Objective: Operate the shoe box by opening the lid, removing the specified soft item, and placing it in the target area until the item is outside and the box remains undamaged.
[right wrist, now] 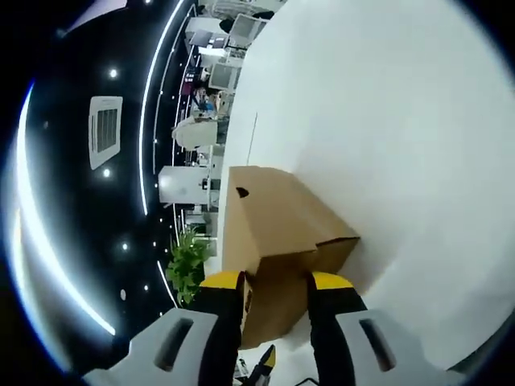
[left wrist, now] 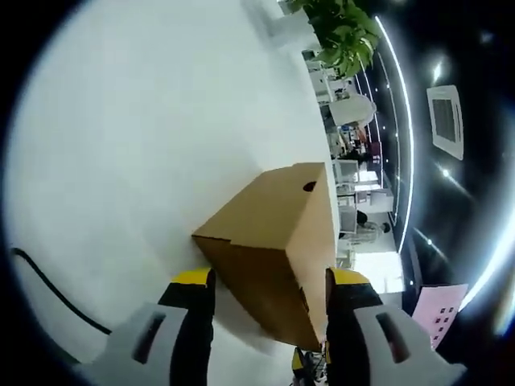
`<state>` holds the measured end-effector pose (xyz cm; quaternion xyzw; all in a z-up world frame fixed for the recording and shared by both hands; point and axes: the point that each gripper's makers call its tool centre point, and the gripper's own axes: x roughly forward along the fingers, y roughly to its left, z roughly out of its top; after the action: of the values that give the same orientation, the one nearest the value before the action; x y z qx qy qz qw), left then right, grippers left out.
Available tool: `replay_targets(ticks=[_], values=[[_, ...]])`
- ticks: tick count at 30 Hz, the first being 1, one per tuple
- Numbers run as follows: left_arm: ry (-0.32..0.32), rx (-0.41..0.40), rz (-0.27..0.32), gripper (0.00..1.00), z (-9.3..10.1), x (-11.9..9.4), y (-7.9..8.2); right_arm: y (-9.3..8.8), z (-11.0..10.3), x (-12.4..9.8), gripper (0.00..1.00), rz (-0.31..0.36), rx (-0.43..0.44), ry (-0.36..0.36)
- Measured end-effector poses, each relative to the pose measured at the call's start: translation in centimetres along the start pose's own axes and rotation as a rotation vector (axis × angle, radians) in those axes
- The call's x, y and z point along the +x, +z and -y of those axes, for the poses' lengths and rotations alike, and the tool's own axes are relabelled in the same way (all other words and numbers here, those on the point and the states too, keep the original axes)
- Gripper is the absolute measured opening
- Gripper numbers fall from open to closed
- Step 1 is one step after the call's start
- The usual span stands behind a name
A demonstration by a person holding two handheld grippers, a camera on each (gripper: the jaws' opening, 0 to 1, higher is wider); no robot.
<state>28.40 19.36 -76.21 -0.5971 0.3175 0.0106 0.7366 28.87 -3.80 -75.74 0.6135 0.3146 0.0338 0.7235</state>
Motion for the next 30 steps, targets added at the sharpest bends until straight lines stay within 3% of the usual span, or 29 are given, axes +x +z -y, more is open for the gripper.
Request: replay_targets(ticks=[5, 17, 25, 30], values=[[-0.017, -0.023, -0.029, 0.40, 0.0, 0.2, -0.2, 0.0, 0.0, 0.3, 0.28, 0.006, 0.008, -0.002], [-0.021, -0.032, -0.021, 0.38, 0.3, -0.1, -0.5, 0.0, -0.4, -0.1, 0.27, 0.017, 0.005, -0.012], [-0.012, 0.053, -0.034, 0.34, 1.0, -0.5, 0.1, -0.2, -1.3, -0.7, 0.27, 0.043, 0.006, -0.048], [-0.016, 0.063, -0.049, 0.33, 1.4, -0.9, 0.2, -0.2, -1.7, -1.0, 0.27, 0.055, 0.025, -0.069]])
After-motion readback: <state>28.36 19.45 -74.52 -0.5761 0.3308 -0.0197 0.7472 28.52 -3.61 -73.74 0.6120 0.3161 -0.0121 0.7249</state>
